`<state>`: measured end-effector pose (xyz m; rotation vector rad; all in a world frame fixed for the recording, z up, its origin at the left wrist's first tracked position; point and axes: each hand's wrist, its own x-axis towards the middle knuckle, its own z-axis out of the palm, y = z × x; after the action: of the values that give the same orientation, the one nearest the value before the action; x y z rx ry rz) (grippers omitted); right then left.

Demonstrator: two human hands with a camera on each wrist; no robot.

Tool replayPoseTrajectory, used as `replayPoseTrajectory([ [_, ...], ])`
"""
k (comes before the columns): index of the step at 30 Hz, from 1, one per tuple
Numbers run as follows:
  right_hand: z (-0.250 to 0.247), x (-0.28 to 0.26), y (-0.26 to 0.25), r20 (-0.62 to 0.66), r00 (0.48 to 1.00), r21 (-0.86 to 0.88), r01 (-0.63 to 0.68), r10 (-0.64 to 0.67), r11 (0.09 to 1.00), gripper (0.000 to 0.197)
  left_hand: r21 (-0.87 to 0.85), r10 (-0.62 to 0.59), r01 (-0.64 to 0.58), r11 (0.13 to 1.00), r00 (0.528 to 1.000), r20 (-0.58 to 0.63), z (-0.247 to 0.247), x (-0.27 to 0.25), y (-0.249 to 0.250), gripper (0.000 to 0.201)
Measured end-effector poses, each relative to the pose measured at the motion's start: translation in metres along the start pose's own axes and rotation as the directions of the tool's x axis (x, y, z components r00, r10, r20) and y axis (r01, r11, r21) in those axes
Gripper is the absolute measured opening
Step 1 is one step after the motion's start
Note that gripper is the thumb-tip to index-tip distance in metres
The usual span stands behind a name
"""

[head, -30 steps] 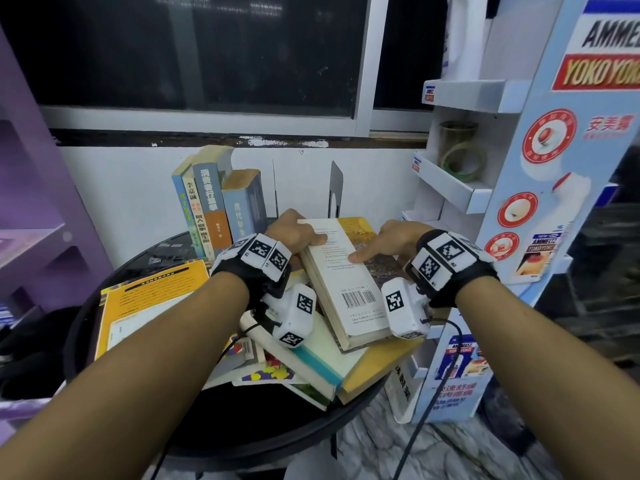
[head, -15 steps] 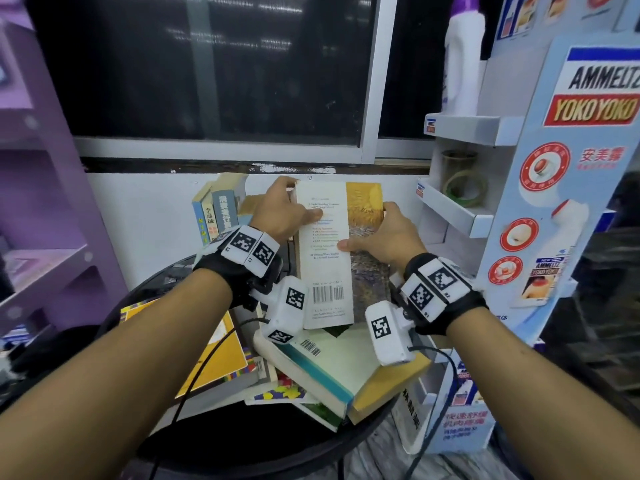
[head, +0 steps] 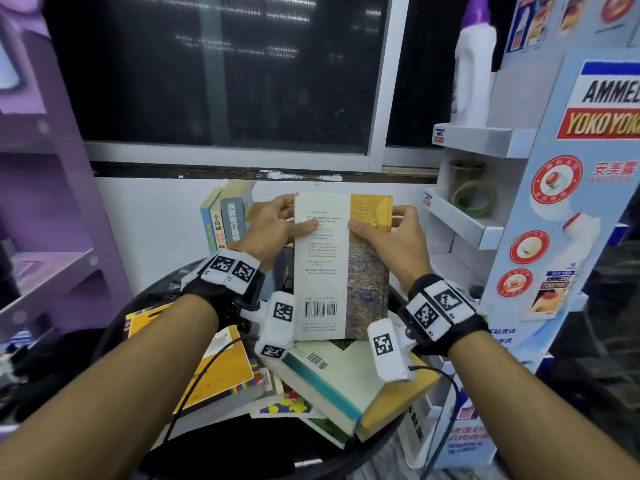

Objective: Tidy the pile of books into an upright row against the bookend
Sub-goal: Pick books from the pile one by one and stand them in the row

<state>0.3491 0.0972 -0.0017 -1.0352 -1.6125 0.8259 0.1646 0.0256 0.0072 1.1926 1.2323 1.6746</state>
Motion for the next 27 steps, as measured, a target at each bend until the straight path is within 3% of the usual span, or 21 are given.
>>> replayPoseTrajectory([
  [4,0.000,0.000,-0.006,0.051,0.999,0.224,-0.017,0.006,0.974,0.071,0.015,-0.010,0.008,1.000,0.995,0.097,-0.004,-0.004,0.003,0.051],
  [11,0.001,-0.008,-0.009,0.021,1.000,0.288,0.008,-0.015,0.958,0.071,0.044,-0.021,0.015,0.999,0.987,0.160,-0.004,-0.004,0.003,0.050],
  [16,-0.011,-0.011,-0.018,0.060,0.998,0.216,0.014,-0.028,0.976,0.053,0.070,-0.008,-0.002,0.998,0.990,0.144,-0.001,-0.003,-0.001,0.047],
  [23,-0.032,-0.007,-0.051,0.371,0.929,-0.009,-0.006,0.009,1.000,0.032,0.123,-0.033,0.009,0.992,0.980,0.195,-0.007,-0.002,0.004,0.044],
  [27,-0.026,-0.009,-0.065,0.438,0.898,-0.076,-0.011,0.044,0.997,0.039,0.161,-0.035,0.003,0.987,0.980,0.198,-0.014,-0.003,0.009,0.043],
])
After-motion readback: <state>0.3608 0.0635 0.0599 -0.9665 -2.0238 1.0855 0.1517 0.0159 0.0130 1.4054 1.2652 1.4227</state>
